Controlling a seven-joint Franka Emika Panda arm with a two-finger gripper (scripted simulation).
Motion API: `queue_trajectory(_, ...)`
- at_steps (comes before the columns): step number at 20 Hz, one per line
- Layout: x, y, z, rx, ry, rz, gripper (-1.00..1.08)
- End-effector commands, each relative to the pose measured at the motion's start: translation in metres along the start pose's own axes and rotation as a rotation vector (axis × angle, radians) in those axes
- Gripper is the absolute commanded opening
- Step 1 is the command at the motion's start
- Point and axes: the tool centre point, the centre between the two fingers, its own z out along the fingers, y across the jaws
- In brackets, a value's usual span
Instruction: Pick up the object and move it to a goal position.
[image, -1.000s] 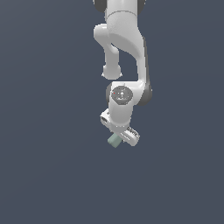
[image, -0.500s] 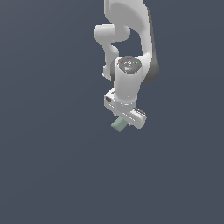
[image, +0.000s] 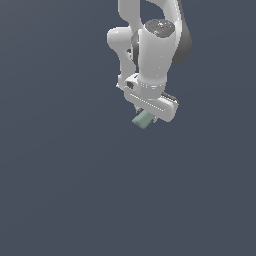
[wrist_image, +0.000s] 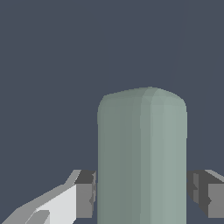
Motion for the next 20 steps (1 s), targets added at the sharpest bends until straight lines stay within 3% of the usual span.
queue_trajectory(1,-0.013,0.004,-0.023,0.000,0.001,0.000,-1.00)
queue_trajectory(11,-0.063,0.017,-0.109,-0.002,0.002,0.001,-1.00)
queue_trajectory(20,-0.090,0.022,-0.157,-0.001,0.002,0.000,-1.00)
